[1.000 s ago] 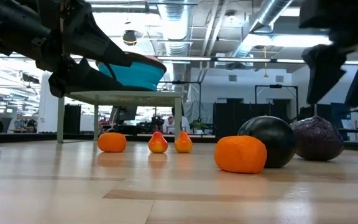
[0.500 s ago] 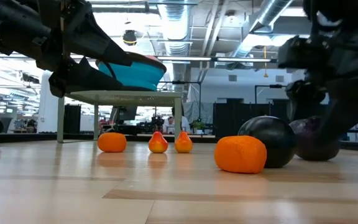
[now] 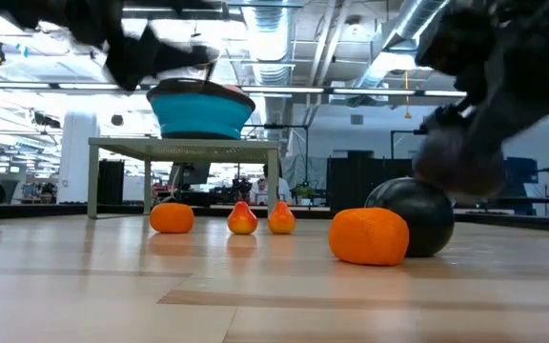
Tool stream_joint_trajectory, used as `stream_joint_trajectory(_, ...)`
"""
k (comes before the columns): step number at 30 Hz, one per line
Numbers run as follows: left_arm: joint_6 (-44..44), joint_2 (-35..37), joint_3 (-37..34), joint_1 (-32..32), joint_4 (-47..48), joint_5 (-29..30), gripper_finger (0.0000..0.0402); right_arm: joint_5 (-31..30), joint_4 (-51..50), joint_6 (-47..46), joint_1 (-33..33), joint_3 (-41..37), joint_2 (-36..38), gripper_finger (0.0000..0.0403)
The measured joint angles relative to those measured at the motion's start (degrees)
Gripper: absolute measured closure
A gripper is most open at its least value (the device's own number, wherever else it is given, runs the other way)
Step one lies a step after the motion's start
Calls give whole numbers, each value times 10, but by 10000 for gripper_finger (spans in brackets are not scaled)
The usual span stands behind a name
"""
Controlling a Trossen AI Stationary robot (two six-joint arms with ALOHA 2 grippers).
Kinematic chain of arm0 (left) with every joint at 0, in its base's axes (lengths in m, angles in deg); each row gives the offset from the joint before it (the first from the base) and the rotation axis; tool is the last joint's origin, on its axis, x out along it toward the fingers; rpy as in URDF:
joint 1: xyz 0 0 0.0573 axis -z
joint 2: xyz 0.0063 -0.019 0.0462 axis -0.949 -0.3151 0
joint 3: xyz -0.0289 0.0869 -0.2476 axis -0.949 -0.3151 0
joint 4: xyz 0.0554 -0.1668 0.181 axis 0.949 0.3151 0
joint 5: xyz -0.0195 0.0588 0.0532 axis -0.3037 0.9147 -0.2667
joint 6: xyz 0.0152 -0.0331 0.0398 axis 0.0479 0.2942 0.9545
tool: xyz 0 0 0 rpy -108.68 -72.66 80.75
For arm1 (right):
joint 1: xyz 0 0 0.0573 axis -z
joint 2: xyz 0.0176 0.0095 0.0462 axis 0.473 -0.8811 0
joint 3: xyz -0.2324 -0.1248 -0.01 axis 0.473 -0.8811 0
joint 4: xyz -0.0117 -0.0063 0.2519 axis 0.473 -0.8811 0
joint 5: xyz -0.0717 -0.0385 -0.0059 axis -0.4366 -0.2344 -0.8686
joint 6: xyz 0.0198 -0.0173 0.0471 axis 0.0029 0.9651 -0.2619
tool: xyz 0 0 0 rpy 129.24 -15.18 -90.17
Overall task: Pick & Place Fruit
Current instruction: Put the right purple plum into the blue strainer bowl on the shelf
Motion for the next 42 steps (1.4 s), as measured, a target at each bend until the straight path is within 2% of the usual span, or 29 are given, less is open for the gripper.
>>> stream_joint_trajectory(3, 133, 0, 49, 9, -2, -38, 117, 59, 168, 1, 15, -50, 22, 114)
stream_joint_trajectory(7, 293, -6, 108, 19, -3, -72, 117, 110, 470, 1, 38, -121, 32, 115)
stream_joint_trajectory(11, 453, -27, 161, 18, -3, -115, 117, 131, 738, 4, 52, -152, -6, 115)
stream_joint_trajectory(14, 571, -51, 198, 5, -2, -196, 117, 151, 851, 13, 56, -150, -48, 115)
stream_joint_trajectory(16, 589, -64, 222, -7, -6, -262, 117, 156, 889, 14, 58, -146, -71, 115)
stream_joint_trajectory(18, 591, -71, 250, -19, -9, -289, 117, 156, 907, 15, 58, -140, -92, 115)
stream_joint_trajectory(20, 604, -77, 273, -31, -14, -266, 116, 155, 920, 14, 58, -136, -109, 114)
stream_joint_trajectory(23, 702, -86, 286, -40, -4, -223, 107, 155, 924, 14, 58, -124, -130, 109)
stream_joint_trajectory(26, 747, -89, 291, -40, 0, -185, 87, 155, 924, 14, 58, -107, -142, 107)
stream_joint_trajectory(30, 748, -87, 293, -36, 19, -120, 53, 155, 924, 16, 59, -95, -146, 107)
stream_joint_trajectory(36, 782, -111, 292, -35, 35, -92, 17, 154, 924, 15, 75, -81, -146, 106)
stream_joint_trajectory(42, 802, -156, 292, -55, -45, -62, 13, 155, 925, 14, 81, -72, -145, 106)
